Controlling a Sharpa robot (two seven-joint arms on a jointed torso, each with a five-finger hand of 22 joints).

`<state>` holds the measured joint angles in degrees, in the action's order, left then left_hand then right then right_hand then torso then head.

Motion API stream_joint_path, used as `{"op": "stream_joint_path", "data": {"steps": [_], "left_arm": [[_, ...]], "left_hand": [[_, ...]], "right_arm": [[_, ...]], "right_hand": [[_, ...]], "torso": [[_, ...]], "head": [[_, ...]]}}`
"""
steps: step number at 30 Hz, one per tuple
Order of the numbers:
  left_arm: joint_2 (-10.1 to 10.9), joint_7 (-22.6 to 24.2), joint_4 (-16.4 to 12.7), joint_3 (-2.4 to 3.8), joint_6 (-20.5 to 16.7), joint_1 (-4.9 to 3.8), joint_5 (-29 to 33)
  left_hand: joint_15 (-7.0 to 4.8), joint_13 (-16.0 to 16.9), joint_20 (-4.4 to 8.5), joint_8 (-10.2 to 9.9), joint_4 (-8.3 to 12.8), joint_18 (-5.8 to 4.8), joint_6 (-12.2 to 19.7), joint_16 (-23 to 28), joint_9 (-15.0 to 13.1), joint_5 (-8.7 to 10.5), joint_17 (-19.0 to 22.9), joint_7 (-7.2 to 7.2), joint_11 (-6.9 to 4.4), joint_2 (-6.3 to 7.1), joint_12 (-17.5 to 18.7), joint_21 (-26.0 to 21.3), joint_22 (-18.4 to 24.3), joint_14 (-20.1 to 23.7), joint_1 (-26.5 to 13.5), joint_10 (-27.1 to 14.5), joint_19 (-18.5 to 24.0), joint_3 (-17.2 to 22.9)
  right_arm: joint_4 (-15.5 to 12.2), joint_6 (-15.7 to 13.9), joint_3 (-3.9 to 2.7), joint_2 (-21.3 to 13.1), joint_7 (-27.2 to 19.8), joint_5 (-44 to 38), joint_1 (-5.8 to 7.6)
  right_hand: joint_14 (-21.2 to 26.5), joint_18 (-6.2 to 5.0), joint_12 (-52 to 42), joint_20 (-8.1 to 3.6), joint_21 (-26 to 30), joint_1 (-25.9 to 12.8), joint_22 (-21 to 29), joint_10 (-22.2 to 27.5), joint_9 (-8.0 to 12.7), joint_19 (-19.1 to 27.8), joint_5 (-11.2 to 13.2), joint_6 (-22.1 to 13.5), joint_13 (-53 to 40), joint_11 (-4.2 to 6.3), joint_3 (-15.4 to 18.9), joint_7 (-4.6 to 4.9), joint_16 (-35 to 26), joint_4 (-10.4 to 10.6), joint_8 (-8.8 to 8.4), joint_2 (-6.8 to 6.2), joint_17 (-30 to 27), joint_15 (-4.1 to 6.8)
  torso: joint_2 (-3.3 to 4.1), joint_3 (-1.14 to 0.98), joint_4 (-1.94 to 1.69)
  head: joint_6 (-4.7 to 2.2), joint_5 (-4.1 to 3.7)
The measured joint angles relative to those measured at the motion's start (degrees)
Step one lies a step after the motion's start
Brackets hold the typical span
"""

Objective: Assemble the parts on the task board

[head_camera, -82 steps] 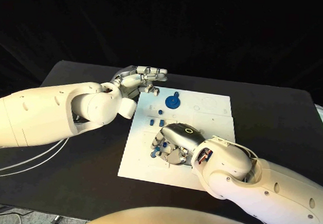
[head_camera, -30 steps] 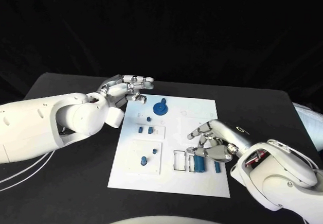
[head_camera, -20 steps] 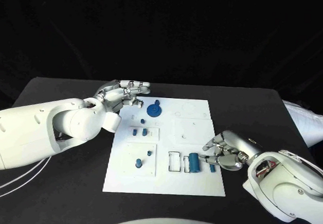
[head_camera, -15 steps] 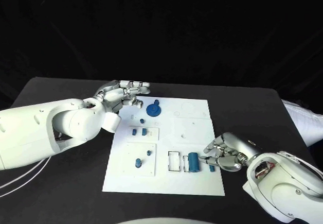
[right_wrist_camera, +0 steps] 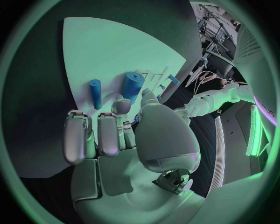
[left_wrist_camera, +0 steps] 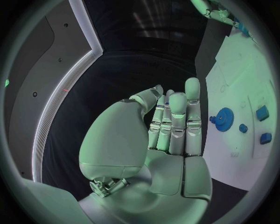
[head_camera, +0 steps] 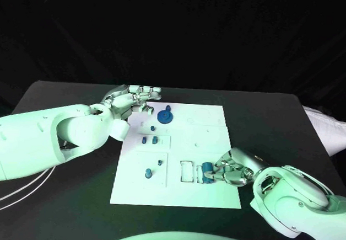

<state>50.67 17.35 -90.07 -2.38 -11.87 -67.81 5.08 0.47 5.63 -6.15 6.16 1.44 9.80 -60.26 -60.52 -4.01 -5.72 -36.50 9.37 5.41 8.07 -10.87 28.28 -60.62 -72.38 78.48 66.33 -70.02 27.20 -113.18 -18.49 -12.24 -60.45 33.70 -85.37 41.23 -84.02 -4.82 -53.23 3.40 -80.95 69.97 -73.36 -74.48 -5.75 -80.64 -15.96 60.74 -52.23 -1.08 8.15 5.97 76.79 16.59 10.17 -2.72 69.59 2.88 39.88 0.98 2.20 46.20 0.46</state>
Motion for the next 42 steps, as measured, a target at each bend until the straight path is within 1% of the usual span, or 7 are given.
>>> {"op": "stream_joint_path", "data": {"steps": [16,27,31,38,39,40,42], "left_arm": [[0.0,0.0,0.0,0.0,0.0,0.01,0.0],[0.1,-0.1,0.0,0.0,0.0,0.01,0.0],[0.1,-0.2,0.0,0.0,0.1,0.02,0.0],[0.1,-0.3,0.0,0.0,0.1,0.03,0.0],[0.1,-0.3,0.0,-0.01,0.1,0.03,0.0],[0.1,-0.3,0.0,-0.01,0.2,0.04,0.0],[0.1,-0.4,0.0,-0.01,0.2,0.04,0.0]], "left_hand": [[0.01,0.0,0.0,0.0,0.0,0.0,0.0,0.0,0.0,0.0,0.0,0.0,0.0,0.0,0.0,0.0,0.0,0.0,0.0,0.0,0.0,0.0],[0.19,0.0,0.0,0.0,0.0,0.0,0.0,0.0,0.0,0.0,0.2,0.0,0.2,0.0,0.0,0.0,0.0,0.2,0.0,-0.2,0.0,0.0],[0.19,0.0,0.0,0.0,0.0,0.0,0.0,0.0,0.0,-0.09,0.2,0.0,0.0,-0.23,-0.2,0.0,0.1,0.2,0.2,-0.4,0.0,0.0],[0.14,0.0,0.0,0.0,0.2,0.01,0.0,0.0,0.0,-0.21,0.4,0.0,0.0,-0.6,-0.4,0.0,0.1,0.2,0.6,-0.4,0.0,-0.2],[0.05,0.0,0.0,0.0,0.2,0.0,0.0,0.0,0.0,-0.21,0.4,0.0,0.0,-0.6,-0.4,0.0,0.1,0.3,0.6,-0.4,0.0,-0.2],[0.03,0.0,0.0,0.0,0.2,0.0,0.0,0.0,0.0,-0.21,0.4,0.0,0.0,-0.6,-0.4,0.0,0.1,0.3,0.6,-0.4,0.0,-0.2],[0.03,0.0,0.0,0.0,0.2,0.0,0.0,0.0,0.0,-0.21,0.4,0.0,0.0,-0.6,-0.4,0.0,0.1,0.3,0.6,-0.4,0.0,-0.2]], "right_arm": [[3.3,1.1,-0.29,2.9,0.3,-3.1,0.14],[3.2,-0.1,-0.31,3.1,-0.1,-4.6,0.05],[2.7,-1.4,-0.29,2.4,0.0,-3.7,-0.01],[1.6,-3.9,-0.22,1.6,0.6,0.3,-0.13],[1.4,-4.2,-0.22,1.5,0.6,1.0,-0.13],[1.2,-4.6,-0.21,1.5,0.7,1.7,-0.13],[0.7,-5.5,-0.2,1.5,0.7,3.3,-0.13]], "right_hand": [[0.0,0.0,-0.6,0.0,0.0,1.0,-0.1,0.0,-0.6,0.0,0.0,0.3,-1.7,0.01,0.7,-0.26,0.2,-0.1,1.15,0.99,0.1,0.0],[-0.1,0.0,-1.7,-0.42,0.0,10.3,-0.4,0.2,-1.6,-0.4,0.4,0.8,-4.4,0.44,0.4,-0.8,0.2,-1.5,2.22,1.33,0.3,0.54],[-0.1,-0.01,-1.2,-0.42,-0.3,13.6,-0.4,0.2,-1.6,-0.4,-2.3,0.7,-4.4,0.63,-0.3,-1.05,0.2,-0.9,2.25,1.48,0.3,0.54],[-0.1,0.0,-0.6,-0.42,-0.3,13.7,-0.6,0.1,-1.4,-0.4,-6.6,0.8,-4.6,0.73,-3.3,-0.93,0.4,-0.4,2.23,1.67,0.3,0.54],[-0.1,0.0,-0.5,-0.42,-0.3,13.7,-0.7,0.1,2.8,-0.4,-7.2,0.8,-4.7,0.74,-3.8,-0.92,0.4,-0.4,2.22,1.66,0.3,0.54],[-0.1,0.0,-0.5,-0.42,-0.3,13.6,-0.7,-0.1,4.4,-0.4,-7.6,0.8,-4.7,0.92,-5.2,-0.92,0.4,-0.9,2.22,1.65,0.3,0.54],[-0.1,0.0,-0.5,-0.42,-0.3,12.5,-0.7,-0.2,4.4,-0.4,-8.7,0.8,-4.8,1.04,-6.7,-0.92,0.4,-1.4,2.22,0.75,0.4,0.53]], "torso": [[0.01,-0.01,-0.01],[0.01,0.01,0.12],[-0.01,-0.01,0.15],[-0.03,-0.01,0.12],[-0.03,-0.01,0.12],[-0.03,-0.01,0.12],[-0.01,-0.02,0.1]], "head": [[0.43,0.36],[0.54,0.44],[0.49,0.38],[0.37,0.21],[0.33,0.2],[0.3,0.19],[0.26,0.19]]}}
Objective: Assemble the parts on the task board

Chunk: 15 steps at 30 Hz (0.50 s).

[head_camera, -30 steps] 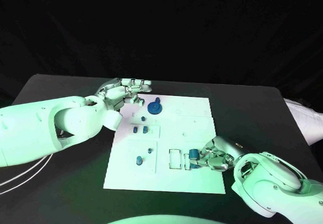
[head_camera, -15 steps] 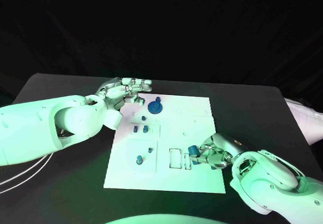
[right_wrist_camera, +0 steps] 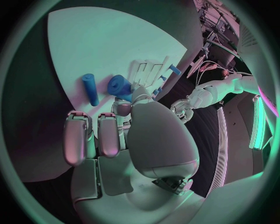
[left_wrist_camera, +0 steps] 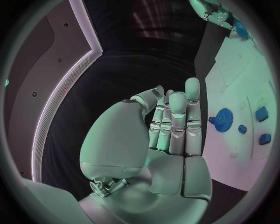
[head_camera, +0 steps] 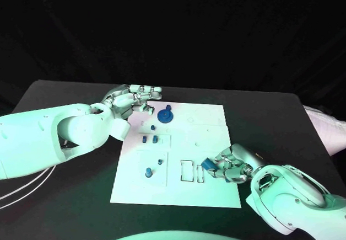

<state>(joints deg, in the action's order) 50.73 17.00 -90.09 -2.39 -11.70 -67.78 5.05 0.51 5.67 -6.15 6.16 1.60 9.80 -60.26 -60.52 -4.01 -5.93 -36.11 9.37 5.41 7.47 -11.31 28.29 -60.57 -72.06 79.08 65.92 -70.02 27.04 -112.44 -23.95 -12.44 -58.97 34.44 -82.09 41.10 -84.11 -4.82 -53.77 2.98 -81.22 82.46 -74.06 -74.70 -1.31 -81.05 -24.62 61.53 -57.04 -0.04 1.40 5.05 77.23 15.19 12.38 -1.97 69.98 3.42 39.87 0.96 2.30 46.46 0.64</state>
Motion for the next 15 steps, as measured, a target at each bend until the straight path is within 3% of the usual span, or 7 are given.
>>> {"op": "stream_joint_path", "data": {"steps": [5,10,12,15], "left_arm": [[0.0,-0.1,0.0,0.0,0.1,0.01,0.0],[0.0,-0.1,0.0,0.0,0.1,0.02,0.0],[0.0,-0.2,0.0,0.0,0.2,0.03,0.0],[-0.1,-0.2,0.0,0.0,0.2,0.04,0.0]], "left_hand": [[0.0,0.0,0.0,0.0,0.0,0.0,0.0,0.0,0.0,0.0,0.0,0.0,0.0,0.0,0.0,0.0,0.0,0.0,0.0,0.0,0.0,0.0],[0.01,0.0,0.0,0.0,0.0,0.0,0.0,0.0,0.0,0.0,0.0,0.0,0.0,0.0,0.0,0.0,0.0,0.0,0.0,0.0,0.0,0.0],[0.01,0.0,0.0,0.0,0.0,0.0,0.0,0.0,0.0,0.0,0.0,0.0,0.0,0.0,0.0,0.0,0.0,0.0,0.0,0.0,0.0,0.0],[0.01,0.0,0.0,0.0,0.0,0.0,0.0,0.0,0.0,0.0,0.0,0.0,0.0,0.0,0.0,0.0,0.0,0.0,0.0,0.0,0.0,0.0]], "right_arm": [[-1.0,-1.8,0.06,0.0,0.1,2.9,-0.02],[-2.0,-3.8,-0.07,0.0,0.1,4.4,0.15],[-2.3,-4.3,-0.08,0.2,0.0,4.7,0.2],[-2.5,-4.6,-0.1,0.6,0.0,5.2,0.26]], "right_hand": [[0.0,0.0,0.4,-0.21,0.0,-3.5,-0.1,-0.3,0.0,-0.2,-5.3,0.0,-0.2,-0.12,-0.5,-0.01,0.0,0.9,0.0,-0.76,0.0,-0.01],[0.0,0.0,0.4,-0.2,-0.2,-3.7,-0.4,-0.4,0.0,-0.2,-5.9,0.0,-0.4,0.01,-0.8,-0.05,0.0,1.2,0.01,-0.99,0.2,-0.01],[0.2,0.86,0.4,-0.21,-0.2,-3.8,-0.4,-0.5,0.0,-0.2,-6.2,0.0,-0.4,0.07,-0.8,-0.07,0.2,1.2,0.01,-1.05,0.2,0.18],[0.2,0.88,0.4,-0.2,-0.2,-3.9,-0.4,-0.5,0.0,-0.2,-6.2,0.0,-0.4,0.07,-0.8,-0.08,0.2,1.2,0.02,-0.98,0.3,0.18]], "torso": [[0.01,0.01,0.0],[0.01,0.03,0.02],[0.01,0.03,0.02],[-0.01,0.07,-0.02]], "head": [[-0.03,-0.01],[-0.03,-0.01],[-0.01,-0.01],[0.03,0.05]]}}
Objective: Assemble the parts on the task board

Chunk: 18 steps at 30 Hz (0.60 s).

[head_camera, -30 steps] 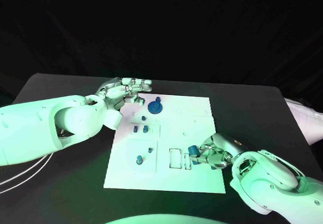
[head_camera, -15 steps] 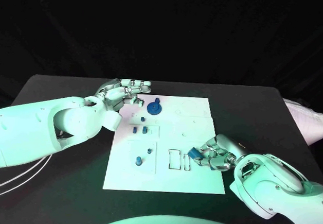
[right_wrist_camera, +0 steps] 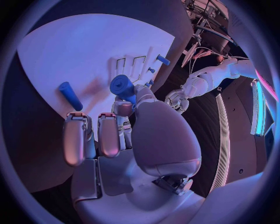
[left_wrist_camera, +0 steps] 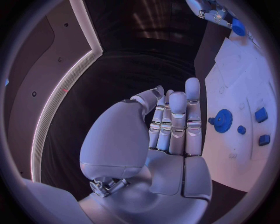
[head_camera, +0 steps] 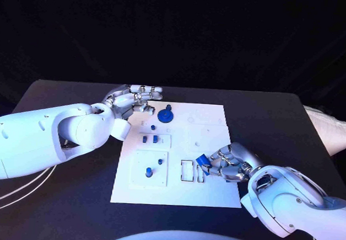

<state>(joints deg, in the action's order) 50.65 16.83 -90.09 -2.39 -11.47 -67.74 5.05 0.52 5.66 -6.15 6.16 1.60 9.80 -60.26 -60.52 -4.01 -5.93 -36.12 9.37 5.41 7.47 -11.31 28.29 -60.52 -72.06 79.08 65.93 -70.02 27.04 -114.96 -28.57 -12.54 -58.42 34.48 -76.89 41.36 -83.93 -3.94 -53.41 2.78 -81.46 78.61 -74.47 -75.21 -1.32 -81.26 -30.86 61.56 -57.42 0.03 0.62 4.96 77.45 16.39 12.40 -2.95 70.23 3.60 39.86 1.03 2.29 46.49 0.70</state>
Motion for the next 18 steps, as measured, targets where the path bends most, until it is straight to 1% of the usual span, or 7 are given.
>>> {"op": "stream_joint_path", "data": {"steps": [5,15,18], "left_arm": [[-0.1,0.0,0.0,0.0,0.1,0.03,0.0],[-0.2,-0.1,0.0,0.0,0.3,0.04,-0.1],[-0.2,-0.2,0.0,-0.01,0.3,0.05,-0.1]], "left_hand": [[0.01,0.0,0.0,0.0,0.0,0.0,0.0,0.0,0.0,0.0,0.0,0.0,0.0,0.0,0.0,0.0,0.0,0.0,0.0,0.0,0.0,0.0],[0.01,0.0,0.0,0.0,0.0,0.0,0.0,0.0,0.0,0.0,0.0,0.0,0.0,0.0,0.0,0.0,0.0,0.0,0.0,0.0,0.0,0.0],[0.01,0.0,0.0,0.0,0.0,0.0,0.0,0.0,0.0,0.0,0.0,0.0,0.0,0.0,0.0,0.0,0.0,0.0,0.0,0.0,0.0,0.0]], "right_arm": [[0.0,0.3,0.0,1.2,0.0,0.7,0.06],[0.9,3.4,0.06,3.4,0.1,1.4,0.11],[1.4,4.4,0.08,3.7,0.1,1.5,0.11]], "right_hand": [[0.0,0.0,0.2,0.0,0.0,-0.4,0.0,0.0,0.0,0.0,0.0,0.2,0.1,0.0,0.0,0.17,0.0,0.0,0.01,-0.08,0.0,0.0],[0.0,0.0,1.1,0.01,0.0,-0.5,0.1,-0.1,0.0,0.0,0.0,0.3,0.7,-0.1,0.0,0.14,0.0,0.0,0.03,-0.23,-0.2,0.0],[0.0,0.0,1.1,0.01,0.0,-1.0,0.3,-0.1,0.0,0.0,0.6,0.3,0.7,-0.1,0.0,0.14,0.0,0.0,0.04,-0.22,-0.3,0.0]], "torso": [[-0.03,0.05,-0.04],[0.02,0.07,-0.05],[0.02,0.05,-0.04]], "head": [[0.08,0.07],[0.16,0.25],[0.24,0.37]]}}
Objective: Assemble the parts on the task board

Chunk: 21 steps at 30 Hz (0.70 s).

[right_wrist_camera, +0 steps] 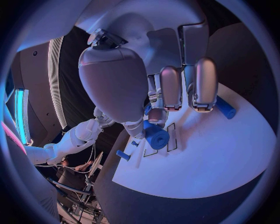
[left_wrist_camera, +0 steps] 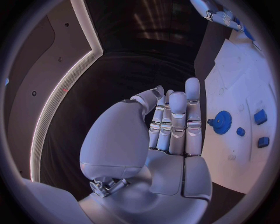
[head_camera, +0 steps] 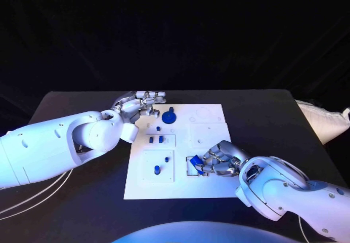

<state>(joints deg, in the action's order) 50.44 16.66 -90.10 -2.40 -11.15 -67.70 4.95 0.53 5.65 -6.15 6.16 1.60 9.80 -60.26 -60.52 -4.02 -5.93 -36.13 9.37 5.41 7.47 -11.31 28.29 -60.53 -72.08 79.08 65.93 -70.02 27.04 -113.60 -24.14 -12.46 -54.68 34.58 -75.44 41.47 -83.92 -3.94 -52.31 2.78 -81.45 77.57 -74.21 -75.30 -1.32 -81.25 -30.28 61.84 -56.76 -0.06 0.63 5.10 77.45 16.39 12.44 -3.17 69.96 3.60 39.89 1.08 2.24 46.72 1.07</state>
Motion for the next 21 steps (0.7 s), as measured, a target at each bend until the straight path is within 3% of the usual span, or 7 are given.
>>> {"op": "stream_joint_path", "data": {"steps": [10,11,12,13,16,21], "left_arm": [[0.0,-0.1,-0.1,0.0,0.1,0.0,-0.1],[0.0,-0.1,-0.1,0.0,0.1,0.0,-0.1],[0.0,-0.1,-0.1,0.0,0.1,0.0,-0.1],[0.0,-0.2,-0.1,0.0,0.2,0.0,-0.2],[0.0,-0.2,-0.1,0.0,0.2,0.0,-0.2],[0.1,-0.3,-0.1,0.0,0.3,0.0,-0.3]], "left_hand": [[0.01,0.0,0.0,0.0,0.0,0.0,0.0,0.0,0.0,0.0,0.0,0.0,0.0,0.0,0.0,0.0,0.0,0.0,0.0,0.0,0.0,0.0],[0.01,0.0,0.0,0.0,0.0,0.0,0.0,0.0,0.0,0.0,0.0,0.0,0.0,0.0,0.0,0.0,0.0,0.0,0.0,0.0,0.0,0.0],[0.0,0.0,0.0,0.0,0.0,0.0,0.0,0.0,0.0,0.0,0.0,0.0,0.0,0.0,0.0,0.0,0.0,0.0,0.0,0.0,0.0,0.0],[0.01,0.0,0.0,0.0,0.0,0.0,0.0,0.0,0.0,0.0,0.0,0.0,0.0,0.0,0.0,0.0,0.0,0.0,0.0,0.0,0.0,0.0],[0.01,0.0,0.0,0.0,0.0,0.0,0.0,0.0,0.0,0.0,0.0,0.0,0.0,0.0,0.0,0.0,0.0,0.0,0.0,0.0,0.0,0.0],[0.01,0.0,0.0,0.0,0.3,0.0,0.2,0.3,0.0,0.0,0.3,0.21,0.0,0.0,0.0,0.0,0.0,0.0,0.0,0.0,0.0,0.0]], "right_arm": [[1.0,2.0,-0.07,0.7,0.1,-0.7,0.14],[1.1,2.0,-0.07,0.8,0.1,-0.9,0.14],[1.1,2.1,-0.06,0.8,0.1,-1.0,0.14],[1.2,2.3,-0.02,0.9,0.1,-1.2,0.13],[1.4,2.5,0.06,1.1,0.1,-1.6,0.06],[1.4,3.0,0.07,1.2,0.2,-2.3,0.05]], "right_hand": [[0.0,0.0,0.6,0.0,0.0,-2.1,0.1,0.0,-0.2,0.0,2.5,0.2,0.1,-0.01,0.3,-0.21,0.0,0.3,0.46,-0.05,-0.2,0.0],[0.0,0.0,0.6,0.0,0.0,-3.3,0.1,0.0,-4.3,0.0,3.2,0.3,0.1,-0.01,1.0,-0.27,0.0,0.3,0.64,0.03,-0.3,0.0],[0.0,0.0,0.6,0.0,0.0,-4.0,0.1,0.0,-7.0,0.0,3.6,0.3,0.0,-0.01,1.5,-0.3,0.0,0.3,0.65,-0.16,-0.3,0.0],[0.0,-0.01,0.7,0.0,0.0,-5.0,0.1,0.0,-8.4,0.0,4.3,0.3,0.0,0.0,2.0,-0.34,0.0,0.3,0.74,-0.04,-0.3,0.0],[0.0,0.0,1.6,0.0,0.0,-7.7,0.2,0.0,-9.6,0.0,7.0,0.8,0.1,0.0,3.8,-0.73,-0.2,0.3,0.98,0.29,-0.4,0.0],[0.0,0.0,2.0,0.0,0.0,-10.0,0.2,0.0,-9.9,0.0,10.2,1.2,0.3,0.01,6.0,-0.91,-0.3,0.3,0.94,0.44,-0.4,0.0]], "torso": [[0.02,-0.05,0.09],[0.02,-0.05,0.09],[0.02,-0.04,0.09],[0.02,-0.05,0.09],[0.02,-0.07,0.09],[0.03,-0.07,0.11]], "head": [[0.16,0.09],[0.16,0.09],[0.18,0.09],[0.18,0.09],[0.19,0.08],[0.23,0.26]]}}
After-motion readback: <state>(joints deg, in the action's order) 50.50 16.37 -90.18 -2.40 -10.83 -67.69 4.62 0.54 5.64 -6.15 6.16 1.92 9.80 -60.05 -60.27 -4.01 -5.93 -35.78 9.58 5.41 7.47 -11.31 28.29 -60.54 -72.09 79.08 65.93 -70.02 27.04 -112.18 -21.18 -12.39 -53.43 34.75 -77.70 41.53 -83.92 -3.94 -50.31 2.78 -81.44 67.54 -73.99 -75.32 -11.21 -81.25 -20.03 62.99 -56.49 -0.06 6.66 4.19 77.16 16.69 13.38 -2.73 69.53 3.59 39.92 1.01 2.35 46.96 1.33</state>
